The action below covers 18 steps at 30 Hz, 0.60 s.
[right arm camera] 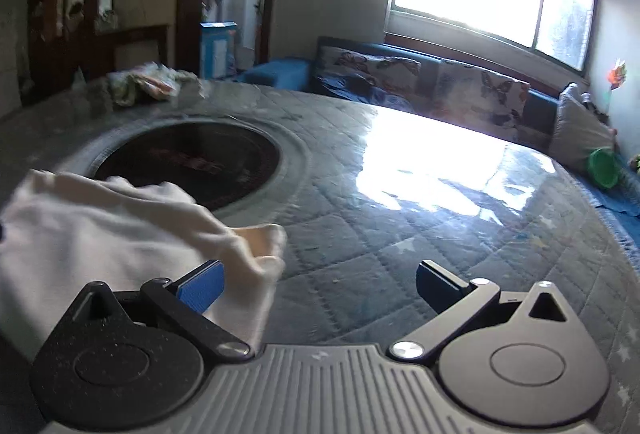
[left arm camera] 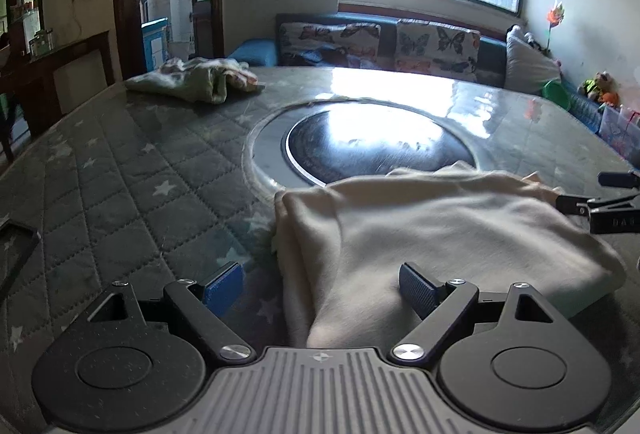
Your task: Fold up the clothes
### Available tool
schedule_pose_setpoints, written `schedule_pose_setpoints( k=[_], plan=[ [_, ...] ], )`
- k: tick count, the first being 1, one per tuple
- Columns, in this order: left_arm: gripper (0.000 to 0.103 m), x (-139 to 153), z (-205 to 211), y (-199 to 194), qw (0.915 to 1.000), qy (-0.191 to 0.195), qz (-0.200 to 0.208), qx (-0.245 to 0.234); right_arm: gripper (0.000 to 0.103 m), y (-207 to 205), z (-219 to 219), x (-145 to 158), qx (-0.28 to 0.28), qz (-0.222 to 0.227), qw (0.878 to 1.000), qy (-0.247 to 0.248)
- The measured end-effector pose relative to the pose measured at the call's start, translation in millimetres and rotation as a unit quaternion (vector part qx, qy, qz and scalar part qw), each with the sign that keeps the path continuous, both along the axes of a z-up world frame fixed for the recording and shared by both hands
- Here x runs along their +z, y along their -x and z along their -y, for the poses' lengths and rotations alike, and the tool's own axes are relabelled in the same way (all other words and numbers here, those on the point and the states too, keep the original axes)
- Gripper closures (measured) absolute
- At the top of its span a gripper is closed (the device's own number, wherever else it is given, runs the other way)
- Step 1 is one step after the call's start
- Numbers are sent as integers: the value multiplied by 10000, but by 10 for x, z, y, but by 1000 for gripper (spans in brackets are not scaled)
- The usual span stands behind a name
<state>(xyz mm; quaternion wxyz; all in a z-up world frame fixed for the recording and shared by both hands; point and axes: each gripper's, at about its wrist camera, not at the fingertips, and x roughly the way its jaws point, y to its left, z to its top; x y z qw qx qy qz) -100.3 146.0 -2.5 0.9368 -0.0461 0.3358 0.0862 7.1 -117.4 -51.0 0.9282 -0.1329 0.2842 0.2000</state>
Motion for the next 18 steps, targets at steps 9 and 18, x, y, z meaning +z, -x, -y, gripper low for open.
schedule_pose_setpoints(
  k=[9,18],
  plan=[
    [15,71,-55,-44,10000,39,76,-1,0,-118,58,64,-17,37,9999,-160],
    [21,98,-167,-208,9997,135,62,209,0,-155,-17,38,49,16,10000,16]
  ],
)
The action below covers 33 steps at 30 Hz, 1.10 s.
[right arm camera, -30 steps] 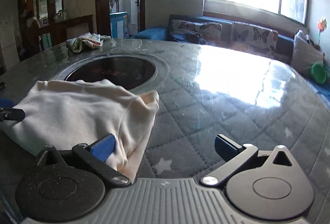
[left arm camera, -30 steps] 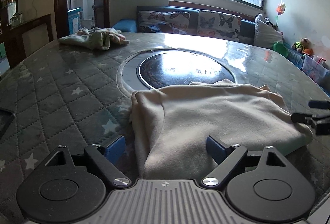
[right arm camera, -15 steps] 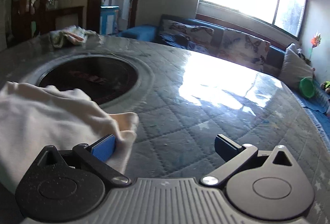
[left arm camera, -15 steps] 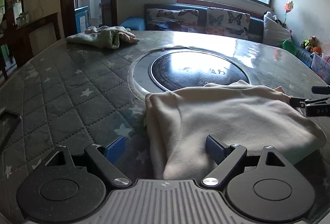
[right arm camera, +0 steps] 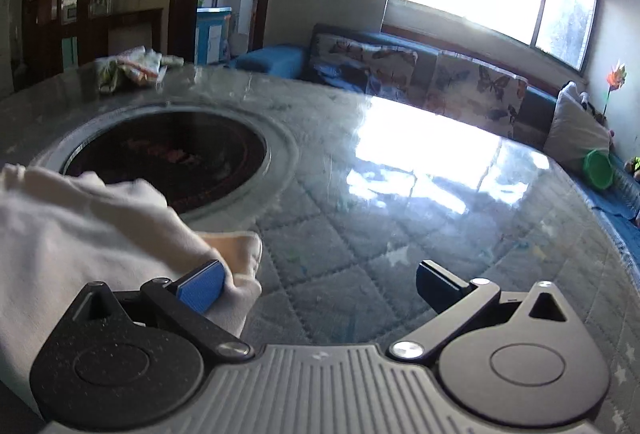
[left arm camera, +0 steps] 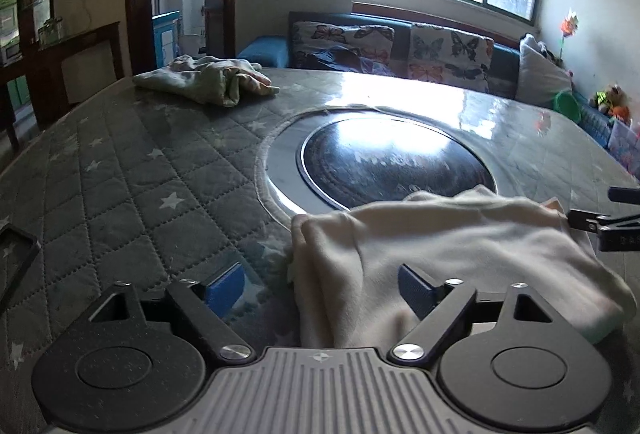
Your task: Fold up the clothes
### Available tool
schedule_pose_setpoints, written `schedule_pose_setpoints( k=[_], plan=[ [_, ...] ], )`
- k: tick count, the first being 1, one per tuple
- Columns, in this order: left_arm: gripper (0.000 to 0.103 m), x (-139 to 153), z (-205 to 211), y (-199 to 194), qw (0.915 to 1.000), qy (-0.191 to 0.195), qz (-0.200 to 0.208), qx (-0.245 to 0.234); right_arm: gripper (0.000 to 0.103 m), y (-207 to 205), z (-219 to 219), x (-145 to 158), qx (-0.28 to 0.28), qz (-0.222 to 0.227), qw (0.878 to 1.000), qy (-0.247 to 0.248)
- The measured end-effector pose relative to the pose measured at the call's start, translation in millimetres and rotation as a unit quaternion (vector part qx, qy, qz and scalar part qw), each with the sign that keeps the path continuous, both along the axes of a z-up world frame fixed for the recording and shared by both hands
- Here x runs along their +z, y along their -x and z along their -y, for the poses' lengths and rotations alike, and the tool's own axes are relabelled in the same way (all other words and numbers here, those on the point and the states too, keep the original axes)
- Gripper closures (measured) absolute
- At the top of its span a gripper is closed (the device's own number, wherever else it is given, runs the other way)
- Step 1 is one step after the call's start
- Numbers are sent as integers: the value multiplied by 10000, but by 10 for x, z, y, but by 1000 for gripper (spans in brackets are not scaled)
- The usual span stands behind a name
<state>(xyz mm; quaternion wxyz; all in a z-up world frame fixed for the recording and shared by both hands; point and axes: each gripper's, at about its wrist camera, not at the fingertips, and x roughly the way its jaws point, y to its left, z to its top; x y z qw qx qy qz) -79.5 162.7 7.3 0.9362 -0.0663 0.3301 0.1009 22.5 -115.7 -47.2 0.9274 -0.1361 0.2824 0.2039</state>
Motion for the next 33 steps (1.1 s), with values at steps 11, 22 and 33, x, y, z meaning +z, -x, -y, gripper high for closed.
schedule_pose_setpoints(
  k=[11,22,33],
  plan=[
    [29,-106,-115,-132,9994,54,-172,284,0,347,-258,87,871,-98,9960,-199],
    [10,-29,-229,-11,9985,266,-135,470,0,749,-545,231,1944,-299,9801,-261],
    [10,90,-520,183,9947,674,-67,769,8,1387,-1249,218,3576,-20,9331,389]
  ],
)
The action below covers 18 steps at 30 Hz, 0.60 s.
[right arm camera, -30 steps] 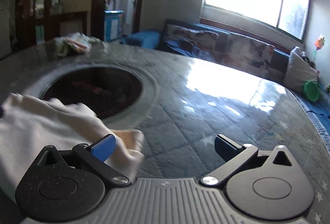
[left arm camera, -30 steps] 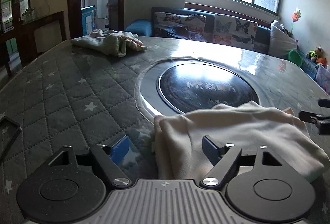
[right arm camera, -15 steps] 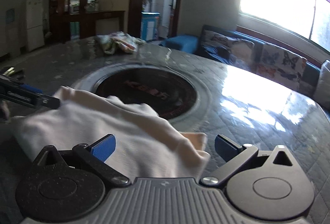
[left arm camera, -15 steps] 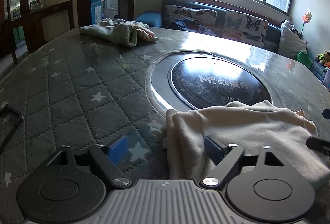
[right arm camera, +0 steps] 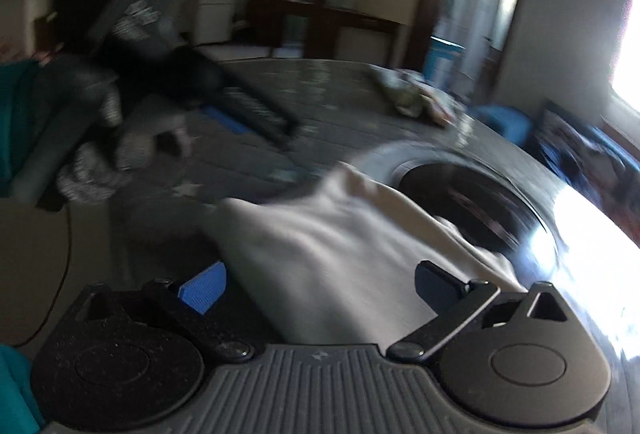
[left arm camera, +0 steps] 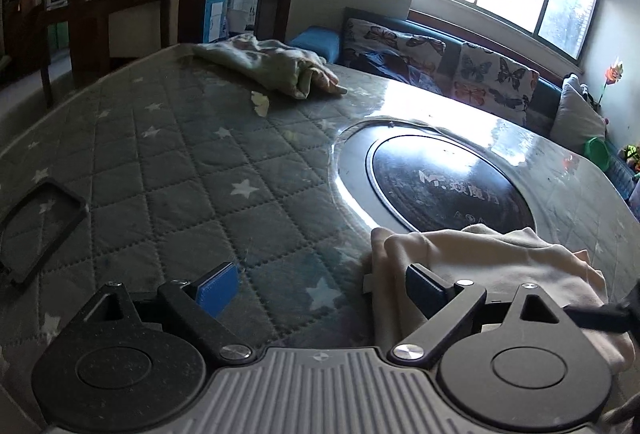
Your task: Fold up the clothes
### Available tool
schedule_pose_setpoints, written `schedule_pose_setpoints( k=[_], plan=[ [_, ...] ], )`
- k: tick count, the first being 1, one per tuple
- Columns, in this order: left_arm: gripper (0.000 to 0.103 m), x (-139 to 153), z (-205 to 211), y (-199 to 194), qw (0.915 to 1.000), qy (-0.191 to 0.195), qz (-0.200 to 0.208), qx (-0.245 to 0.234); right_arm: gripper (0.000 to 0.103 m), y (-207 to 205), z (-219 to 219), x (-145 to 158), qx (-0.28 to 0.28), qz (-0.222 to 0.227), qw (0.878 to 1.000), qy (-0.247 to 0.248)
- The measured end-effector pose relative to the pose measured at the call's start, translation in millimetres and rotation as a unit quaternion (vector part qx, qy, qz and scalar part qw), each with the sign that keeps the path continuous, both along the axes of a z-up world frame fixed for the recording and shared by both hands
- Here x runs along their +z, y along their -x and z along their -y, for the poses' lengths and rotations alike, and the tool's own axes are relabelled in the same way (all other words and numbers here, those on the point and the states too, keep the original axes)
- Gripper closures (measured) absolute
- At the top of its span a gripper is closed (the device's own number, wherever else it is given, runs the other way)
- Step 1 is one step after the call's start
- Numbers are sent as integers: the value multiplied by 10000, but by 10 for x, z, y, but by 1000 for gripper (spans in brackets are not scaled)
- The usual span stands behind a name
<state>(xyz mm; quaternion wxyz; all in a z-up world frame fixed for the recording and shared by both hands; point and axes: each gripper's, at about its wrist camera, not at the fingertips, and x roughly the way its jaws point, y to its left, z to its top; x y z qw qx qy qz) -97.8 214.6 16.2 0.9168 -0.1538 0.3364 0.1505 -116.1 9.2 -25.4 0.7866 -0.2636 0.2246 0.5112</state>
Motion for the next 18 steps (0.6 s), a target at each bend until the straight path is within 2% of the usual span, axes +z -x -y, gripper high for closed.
schedule_pose_setpoints(
  k=[8,13,14,16,18],
  plan=[
    [10,-15,-85,22,9985,539,-73,3,29,227,-421,-116,600,301,9969,408],
    [10,-45,-125,-11,9947,1020,-107,15,58,345,-597,-188,760,620,9936,562],
    [10,-53,-125,-21,9939,1100,-117,19,61,338,-608,-185,722,590,9943,526],
    [10,-70,-120,-33,9922,1242,-124,33,76,307,-602,-160,630,478,9959,435],
    [10,-82,-124,-46,9902,1387,-138,63,83,252,-552,-107,514,317,9978,286]
  ],
)
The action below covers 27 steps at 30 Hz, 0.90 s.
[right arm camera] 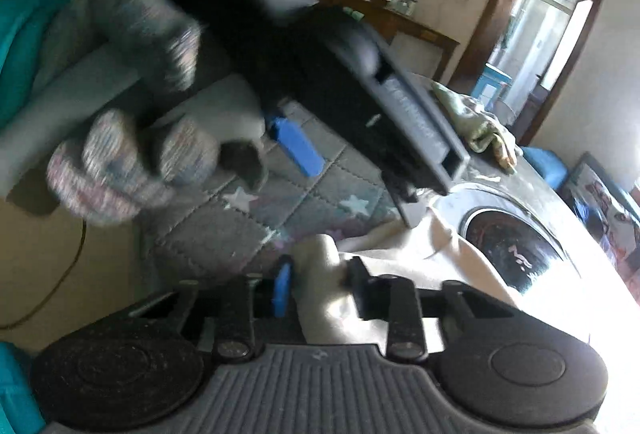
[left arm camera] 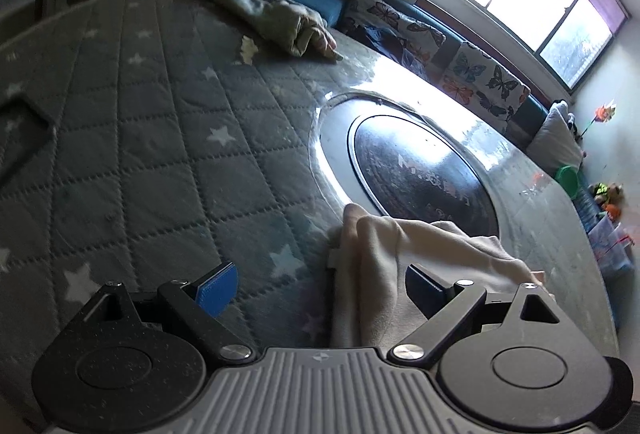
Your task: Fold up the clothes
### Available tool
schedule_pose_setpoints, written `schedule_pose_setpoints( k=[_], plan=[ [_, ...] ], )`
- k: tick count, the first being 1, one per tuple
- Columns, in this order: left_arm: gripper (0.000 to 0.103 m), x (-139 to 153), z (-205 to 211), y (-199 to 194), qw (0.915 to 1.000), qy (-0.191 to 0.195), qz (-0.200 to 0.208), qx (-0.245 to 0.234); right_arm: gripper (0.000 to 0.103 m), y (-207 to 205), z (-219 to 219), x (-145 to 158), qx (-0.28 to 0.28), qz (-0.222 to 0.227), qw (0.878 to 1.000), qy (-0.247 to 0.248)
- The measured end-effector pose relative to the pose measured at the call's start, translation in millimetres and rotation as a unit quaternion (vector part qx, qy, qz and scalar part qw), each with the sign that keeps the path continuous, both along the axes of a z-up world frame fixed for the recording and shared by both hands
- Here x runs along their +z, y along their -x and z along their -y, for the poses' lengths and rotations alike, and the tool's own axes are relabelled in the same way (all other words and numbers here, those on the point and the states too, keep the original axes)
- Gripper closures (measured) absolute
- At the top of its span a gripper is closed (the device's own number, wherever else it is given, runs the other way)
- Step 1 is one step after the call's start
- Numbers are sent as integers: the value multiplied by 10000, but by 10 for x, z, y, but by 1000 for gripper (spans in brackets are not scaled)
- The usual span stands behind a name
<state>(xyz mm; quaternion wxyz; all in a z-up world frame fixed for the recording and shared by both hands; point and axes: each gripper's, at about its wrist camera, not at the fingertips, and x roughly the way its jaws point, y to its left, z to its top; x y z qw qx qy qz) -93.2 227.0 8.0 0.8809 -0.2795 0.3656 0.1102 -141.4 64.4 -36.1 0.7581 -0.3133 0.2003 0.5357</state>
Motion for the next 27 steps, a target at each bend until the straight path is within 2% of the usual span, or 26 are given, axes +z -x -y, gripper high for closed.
schedule_pose_setpoints(
  k=[4,9,12,18,21,25,27],
  plan=[
    [9,-18,-19,-36,9992,386,-28,75,86,-148,127,117,-223,-518,9979,-316],
    [9,-26,-57,-65,9950,970,-4,258,87,-381,330,239,-530,-1226,9879,-784],
    [8,-62,-88,-74,9886,1475,82,301,87,-458,431,303,-625,-1419,9831,-973],
    [12,-115,-36,-172,9810,1925,61,221,87,-505,540,352,-675,-1567,9778,-1214],
    [26,-161,-9,-219,9769,2135,50,126,87,-512,545,344,-636,-1605,9769,-1261],
    [56,-257,-37,-224,9713,2372,14,153,87,-513,563,337,-618,-1646,9759,-1291],
    [62,-298,-37,-214,9685,2484,11,190,87,-508,567,332,-593,-1640,9763,-1280]
  ],
)
